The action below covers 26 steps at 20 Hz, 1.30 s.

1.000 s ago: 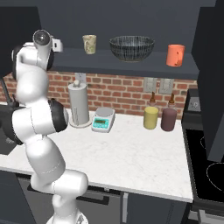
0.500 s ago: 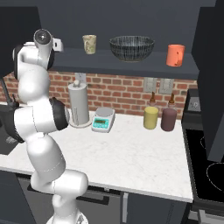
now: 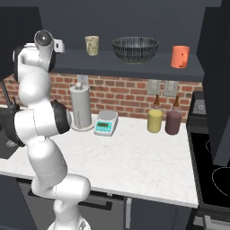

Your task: Gather all objects into one cabinet and sort the glasses and bowls to opposite sides.

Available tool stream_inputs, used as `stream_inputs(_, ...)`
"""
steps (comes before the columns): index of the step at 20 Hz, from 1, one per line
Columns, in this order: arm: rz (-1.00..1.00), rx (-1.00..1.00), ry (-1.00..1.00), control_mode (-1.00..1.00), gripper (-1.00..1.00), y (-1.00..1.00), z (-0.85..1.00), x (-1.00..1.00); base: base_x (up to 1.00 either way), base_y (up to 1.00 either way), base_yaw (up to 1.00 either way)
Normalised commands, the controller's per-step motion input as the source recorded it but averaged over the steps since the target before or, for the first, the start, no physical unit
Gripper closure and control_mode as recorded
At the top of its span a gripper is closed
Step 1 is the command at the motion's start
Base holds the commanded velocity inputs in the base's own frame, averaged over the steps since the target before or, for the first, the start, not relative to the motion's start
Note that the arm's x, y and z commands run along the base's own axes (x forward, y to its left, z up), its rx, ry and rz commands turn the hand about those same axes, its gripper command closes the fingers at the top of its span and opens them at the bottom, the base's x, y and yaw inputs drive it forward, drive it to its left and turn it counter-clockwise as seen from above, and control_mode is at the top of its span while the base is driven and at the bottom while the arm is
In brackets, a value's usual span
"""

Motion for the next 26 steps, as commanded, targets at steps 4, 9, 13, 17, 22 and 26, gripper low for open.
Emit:
stream_inputs(4, -0.04, 0.00, -0.02, -1.00, -1.00, -0.17, 0.00, -0.24, 0.00, 0.00, 0.00)
stream_inputs(9, -0.11, 0.00, 0.00, -1.00, -1.00, -0.46, 0.00, -0.36, 0.00, 0.00, 0.00)
stream_inputs(13, -0.16, 0.00, 0.00, -1.00, -1.00, -0.54, 0.00, -0.38, 0.00, 0.00, 0.00)
stream_inputs(17, -0.19, 0.00, 0.00, -1.00, -1.00, -0.61, 0.00, -0.39, 0.00, 0.00, 0.00)
stream_inputs(22, -0.22, 0.00, 0.00, -1.00, -1.00, -0.51, 0.02, -0.16, 0.00, 0.00, 0.00)
stream_inputs(26, -0.19, 0.00, -0.01, -1.00, -1.00, -0.50, 0.16, -0.01, 0.00, 0.00, 0.00)
